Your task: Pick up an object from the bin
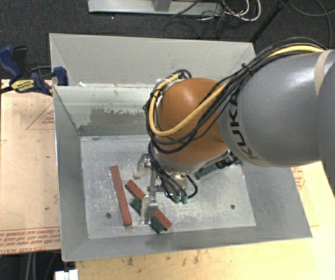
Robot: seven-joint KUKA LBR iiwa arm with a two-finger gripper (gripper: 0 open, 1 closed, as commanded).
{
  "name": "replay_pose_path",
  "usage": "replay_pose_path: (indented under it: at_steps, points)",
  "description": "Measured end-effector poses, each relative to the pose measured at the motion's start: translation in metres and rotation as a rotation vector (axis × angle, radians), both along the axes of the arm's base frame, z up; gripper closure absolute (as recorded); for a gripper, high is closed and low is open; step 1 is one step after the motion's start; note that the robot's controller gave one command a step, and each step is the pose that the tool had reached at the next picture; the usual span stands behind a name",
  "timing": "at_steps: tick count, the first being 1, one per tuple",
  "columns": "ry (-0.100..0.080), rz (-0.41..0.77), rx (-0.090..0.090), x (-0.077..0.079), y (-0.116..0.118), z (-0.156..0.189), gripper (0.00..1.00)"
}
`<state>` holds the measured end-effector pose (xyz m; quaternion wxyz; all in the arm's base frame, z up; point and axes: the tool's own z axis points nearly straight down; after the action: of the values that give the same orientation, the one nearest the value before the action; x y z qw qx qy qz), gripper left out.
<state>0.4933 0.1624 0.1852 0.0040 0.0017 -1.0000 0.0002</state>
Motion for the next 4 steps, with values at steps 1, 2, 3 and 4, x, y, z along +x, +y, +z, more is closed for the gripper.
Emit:
replay_pose_path:
  at_steps: [1,2,3,4]
  points:
    - [-0.008,-0.003,0.001,0.002,-0.001,0.004,0.00]
    - [-0.016,0.055,0.005,0.013,-0.030,-0.033,0.00]
    - [-0.002,0.106,-0.002,0.017,-0.058,-0.070,0.00]
    - [-0.035,0.265,0.007,-0.002,-0.028,-0.107,1.00]
